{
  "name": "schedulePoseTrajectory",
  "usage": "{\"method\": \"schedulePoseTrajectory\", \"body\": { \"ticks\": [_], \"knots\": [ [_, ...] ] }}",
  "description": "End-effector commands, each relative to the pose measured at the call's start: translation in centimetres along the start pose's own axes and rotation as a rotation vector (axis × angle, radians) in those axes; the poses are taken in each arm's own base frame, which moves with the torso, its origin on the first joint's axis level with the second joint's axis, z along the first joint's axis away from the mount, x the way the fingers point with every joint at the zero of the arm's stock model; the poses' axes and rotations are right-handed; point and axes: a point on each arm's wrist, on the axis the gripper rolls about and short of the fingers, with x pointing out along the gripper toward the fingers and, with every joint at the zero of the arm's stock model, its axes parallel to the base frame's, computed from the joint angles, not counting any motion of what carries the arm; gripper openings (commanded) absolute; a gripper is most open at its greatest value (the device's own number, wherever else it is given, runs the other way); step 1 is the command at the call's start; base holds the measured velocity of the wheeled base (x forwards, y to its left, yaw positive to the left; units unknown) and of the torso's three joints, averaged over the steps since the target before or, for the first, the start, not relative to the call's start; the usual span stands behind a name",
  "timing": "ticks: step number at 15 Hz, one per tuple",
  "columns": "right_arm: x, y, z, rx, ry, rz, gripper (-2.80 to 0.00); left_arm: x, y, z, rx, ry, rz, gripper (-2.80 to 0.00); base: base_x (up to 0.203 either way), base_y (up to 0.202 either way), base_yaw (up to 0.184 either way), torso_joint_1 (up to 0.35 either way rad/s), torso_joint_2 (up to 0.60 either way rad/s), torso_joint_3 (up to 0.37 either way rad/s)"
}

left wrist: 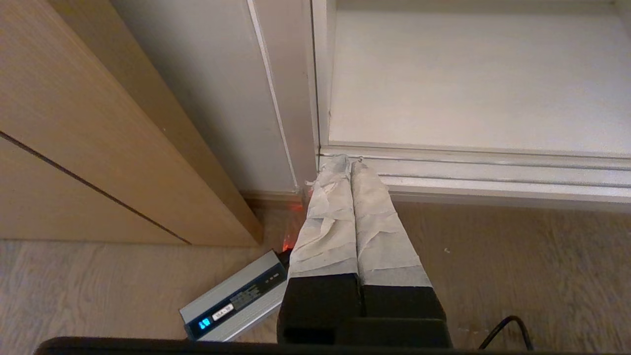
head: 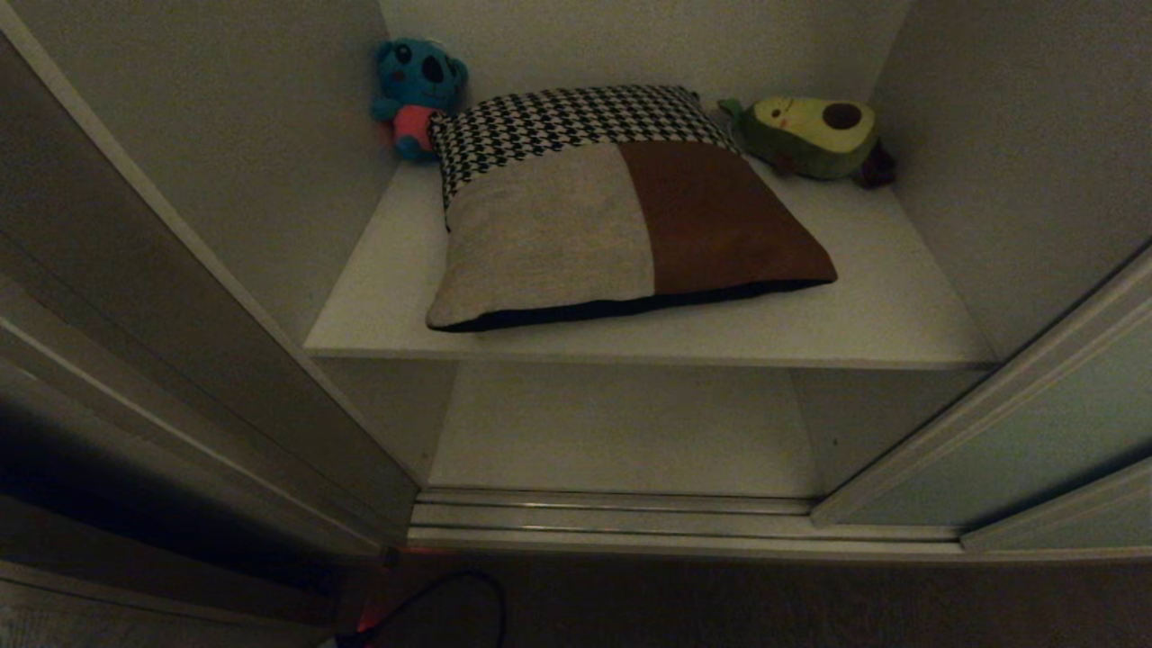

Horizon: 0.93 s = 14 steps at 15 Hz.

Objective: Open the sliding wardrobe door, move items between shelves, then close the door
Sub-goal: Place the pillow on the lower shelf

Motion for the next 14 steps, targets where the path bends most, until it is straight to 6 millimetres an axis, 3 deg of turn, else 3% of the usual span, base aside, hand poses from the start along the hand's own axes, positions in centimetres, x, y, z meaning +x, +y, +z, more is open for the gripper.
{"method": "schedulePoseTrajectory", "body": {
  "ticks": [1,14],
  "knots": [
    [0.03,0.00,-0.09,0.000,0.004,0.000,-2.80,0.01,0.00,0.00,0.000,0.002,0.001,-2.80,0.000,0.000,0.000,0.000,0.00,0.000],
    [0.03,0.00,-0.09,0.000,0.004,0.000,-2.80,0.00,0.01,0.03,0.010,0.002,0.003,-2.80,0.000,0.000,0.000,0.000,0.00,0.000]
  ]
}}
